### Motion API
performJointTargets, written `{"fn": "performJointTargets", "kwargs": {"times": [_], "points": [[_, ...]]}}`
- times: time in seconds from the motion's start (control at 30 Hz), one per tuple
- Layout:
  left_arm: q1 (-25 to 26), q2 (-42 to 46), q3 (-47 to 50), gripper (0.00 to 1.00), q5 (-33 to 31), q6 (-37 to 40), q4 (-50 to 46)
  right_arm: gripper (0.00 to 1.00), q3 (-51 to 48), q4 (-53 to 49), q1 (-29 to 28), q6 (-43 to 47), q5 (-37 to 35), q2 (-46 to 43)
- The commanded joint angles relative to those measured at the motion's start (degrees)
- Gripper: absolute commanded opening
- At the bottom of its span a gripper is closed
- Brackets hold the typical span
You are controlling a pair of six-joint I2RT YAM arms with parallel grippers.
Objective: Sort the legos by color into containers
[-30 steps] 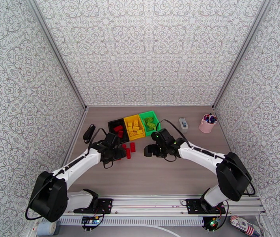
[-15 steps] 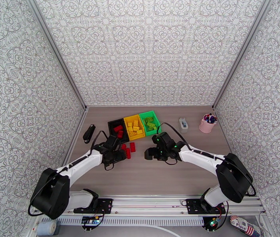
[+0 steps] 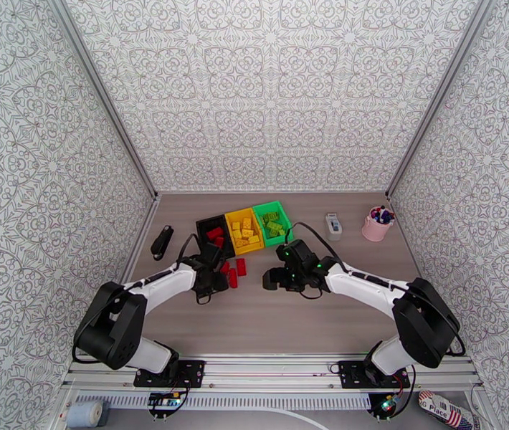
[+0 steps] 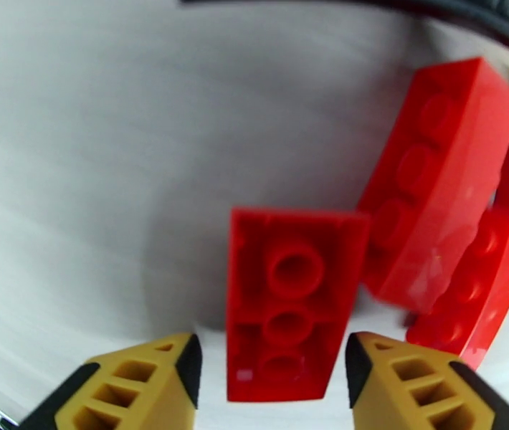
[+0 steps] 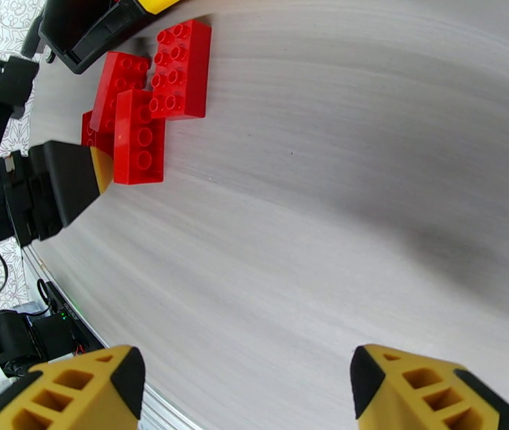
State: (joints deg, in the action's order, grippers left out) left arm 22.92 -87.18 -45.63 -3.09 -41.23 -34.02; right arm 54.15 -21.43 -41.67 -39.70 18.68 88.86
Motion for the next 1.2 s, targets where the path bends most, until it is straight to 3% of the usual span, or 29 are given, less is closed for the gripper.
{"fn": "performJointTargets", "kwargs": {"times": [0.0, 0.33, 0.73, 0.97, 1.17], "points": [[-0.8, -1.8, -2.6, 0.54, -1.6, 2.8, 0.1, 0.80, 1.0, 0.0, -0.4, -0.5, 0.1, -0.8], [-0.8, -2.3, -4.4, 0.33, -2.4, 4.4, -1.6, 0.80, 2.1, -1.2, -0.4, 0.1, -0.4, -0.9], [0.7, 12.2, 0.3, 0.30, -0.8, 0.9, -7.5, 0.79, 4.3, -0.3, -0.5, 0.5, 2.7, -0.4], [-6.0, 18.1, -1.5, 0.32, 4.9, 2.6, -6.9, 0.75, 9.0, 2.0, -2.4, -0.6, 7.2, 2.3], [-11.6, 11.9, -10.0, 0.32, 8.4, 7.2, -6.0, 0.71, 14.3, 3.0, -4.3, -2.0, 8.0, 5.8]]}}
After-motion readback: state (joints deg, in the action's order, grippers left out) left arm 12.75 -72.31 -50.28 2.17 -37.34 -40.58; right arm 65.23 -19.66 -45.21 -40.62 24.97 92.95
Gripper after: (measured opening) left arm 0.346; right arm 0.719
